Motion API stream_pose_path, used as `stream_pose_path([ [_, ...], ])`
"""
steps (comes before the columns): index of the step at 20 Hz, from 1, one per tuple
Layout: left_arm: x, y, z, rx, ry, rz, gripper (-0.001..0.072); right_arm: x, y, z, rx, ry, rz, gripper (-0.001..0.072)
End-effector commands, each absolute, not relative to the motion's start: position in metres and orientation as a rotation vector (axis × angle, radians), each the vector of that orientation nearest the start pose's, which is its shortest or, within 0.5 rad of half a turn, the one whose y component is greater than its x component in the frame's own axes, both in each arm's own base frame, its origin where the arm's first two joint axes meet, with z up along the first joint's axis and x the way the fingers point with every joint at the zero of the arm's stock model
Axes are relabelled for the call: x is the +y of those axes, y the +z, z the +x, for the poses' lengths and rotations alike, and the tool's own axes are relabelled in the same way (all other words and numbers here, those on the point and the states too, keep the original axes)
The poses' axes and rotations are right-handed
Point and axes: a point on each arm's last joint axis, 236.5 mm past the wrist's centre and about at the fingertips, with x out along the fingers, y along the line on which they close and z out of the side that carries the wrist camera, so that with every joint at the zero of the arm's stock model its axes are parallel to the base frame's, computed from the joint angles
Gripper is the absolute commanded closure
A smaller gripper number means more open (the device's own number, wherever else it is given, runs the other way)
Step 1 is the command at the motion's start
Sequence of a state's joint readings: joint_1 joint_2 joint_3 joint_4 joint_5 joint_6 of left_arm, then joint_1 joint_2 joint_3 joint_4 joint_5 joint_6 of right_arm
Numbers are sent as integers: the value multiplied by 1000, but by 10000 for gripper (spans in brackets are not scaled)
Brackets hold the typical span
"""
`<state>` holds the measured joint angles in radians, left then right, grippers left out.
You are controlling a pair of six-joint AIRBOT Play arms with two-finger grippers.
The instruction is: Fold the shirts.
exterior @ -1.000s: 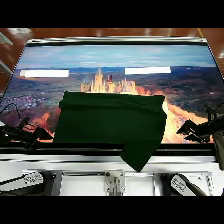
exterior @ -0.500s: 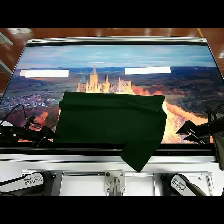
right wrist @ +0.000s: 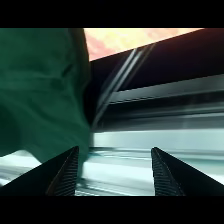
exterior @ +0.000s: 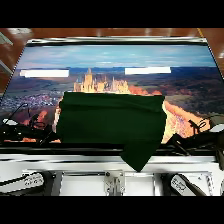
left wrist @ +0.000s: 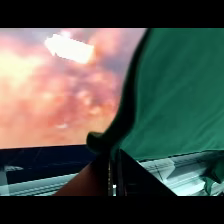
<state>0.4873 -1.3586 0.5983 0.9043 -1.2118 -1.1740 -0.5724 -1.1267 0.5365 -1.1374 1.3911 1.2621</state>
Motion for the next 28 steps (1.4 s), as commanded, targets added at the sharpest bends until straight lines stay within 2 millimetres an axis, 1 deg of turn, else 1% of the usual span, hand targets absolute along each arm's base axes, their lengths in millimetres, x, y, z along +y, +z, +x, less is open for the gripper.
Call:
stream_pose_path([
  [1,-32,-116,240,1576,-200,-899,673,34,-110,178,1618,147,844,138],
  [4,-33,-114,239,1578,-206,-901,673,46,-119,190,1587,156,782,141],
  [6,-33,-113,240,1576,-205,-900,673,53,-123,195,1585,138,751,160],
  [8,-31,-114,242,1567,-198,-896,673,61,-126,192,1614,140,750,283],
  [10,-26,-117,252,1523,-170,-893,673,68,-126,187,1641,167,731,284],
  [11,-26,-116,259,1491,-178,-897,673,70,-125,187,1643,174,729,388],
  [12,-28,-114,264,1465,-189,-905,673,71,-125,188,1639,176,733,518],
  [13,-29,-112,269,1443,-201,-911,673,72,-124,189,1634,178,739,535],
  [14,-30,-110,272,1428,-209,-917,673,73,-123,190,1630,181,745,535],
  [16,-31,-109,274,1420,-219,-913,673,75,-122,191,1627,187,759,646],
  [17,-30,-108,275,1415,-222,-907,674,77,-118,193,1621,207,764,647],
  [18,-29,-104,280,1402,-237,-894,674,80,-111,199,1608,246,754,647],
  [19,-30,-94,287,1382,-275,-884,674,82,-100,209,1585,291,745,647],
  [21,-33,-63,308,1319,-379,-863,675,75,-71,243,1505,327,712,647],
  [23,-20,-34,336,1244,-396,-814,674,58,-35,296,1360,278,687,648],
  [25,4,-10,378,1124,-321,-757,675,33,-1,357,1163,187,655,649],
  [26,13,-1,398,1076,-272,-756,675,26,7,377,1123,171,632,649],
  [27,14,4,415,1048,-261,-741,675,26,7,391,1125,175,630,649],
  [28,8,6,428,1046,-280,-724,675,30,2,405,1140,188,628,649],
])
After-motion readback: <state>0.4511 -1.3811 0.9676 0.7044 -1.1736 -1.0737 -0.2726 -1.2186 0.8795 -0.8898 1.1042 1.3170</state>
